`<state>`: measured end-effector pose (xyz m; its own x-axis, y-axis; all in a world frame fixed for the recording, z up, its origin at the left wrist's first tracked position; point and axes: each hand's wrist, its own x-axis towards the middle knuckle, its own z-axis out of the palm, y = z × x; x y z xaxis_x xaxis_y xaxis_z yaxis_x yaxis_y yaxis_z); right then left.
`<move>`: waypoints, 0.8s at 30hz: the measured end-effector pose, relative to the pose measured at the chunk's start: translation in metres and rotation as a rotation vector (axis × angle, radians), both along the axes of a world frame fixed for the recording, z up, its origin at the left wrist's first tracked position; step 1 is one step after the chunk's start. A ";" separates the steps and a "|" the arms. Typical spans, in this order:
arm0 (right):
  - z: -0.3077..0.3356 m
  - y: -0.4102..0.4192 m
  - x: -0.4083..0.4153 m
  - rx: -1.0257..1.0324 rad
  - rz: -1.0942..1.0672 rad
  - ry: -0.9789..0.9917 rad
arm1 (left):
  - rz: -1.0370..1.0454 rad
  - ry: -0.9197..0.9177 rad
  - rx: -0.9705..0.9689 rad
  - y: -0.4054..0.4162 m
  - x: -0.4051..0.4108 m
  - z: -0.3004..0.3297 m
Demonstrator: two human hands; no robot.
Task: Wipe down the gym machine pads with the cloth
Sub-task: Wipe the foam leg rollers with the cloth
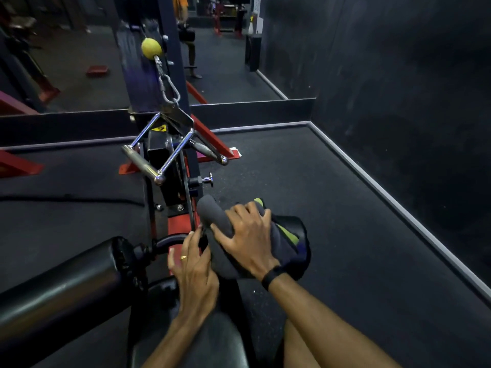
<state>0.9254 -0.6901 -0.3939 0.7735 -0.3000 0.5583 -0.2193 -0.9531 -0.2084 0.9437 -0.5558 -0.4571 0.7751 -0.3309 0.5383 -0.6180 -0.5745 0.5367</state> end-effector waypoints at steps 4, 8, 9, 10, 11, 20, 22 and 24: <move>-0.025 -0.016 -0.045 -0.096 0.130 -0.161 | 0.109 0.004 -0.086 -0.015 0.019 0.014; -0.043 -0.045 -0.083 -0.151 -0.011 -0.211 | 0.104 0.244 0.080 -0.054 0.037 0.037; -0.044 -0.055 -0.090 -0.133 -0.060 -0.204 | 0.078 0.282 0.137 -0.061 0.037 0.037; -0.043 -0.064 -0.096 -0.096 -0.120 -0.191 | 0.067 0.301 0.161 -0.065 0.036 0.036; -0.041 -0.073 -0.098 -0.047 -0.188 -0.173 | 0.066 0.307 0.158 -0.067 0.033 0.033; 0.013 -0.110 -0.025 0.321 -0.465 0.385 | 0.000 0.251 0.074 -0.046 0.020 0.020; 0.018 -0.091 -0.003 0.253 -0.411 0.443 | -0.022 0.203 0.050 -0.038 0.011 0.014; 0.018 -0.059 0.016 0.196 -0.360 0.421 | -0.062 0.153 0.002 -0.028 0.001 0.009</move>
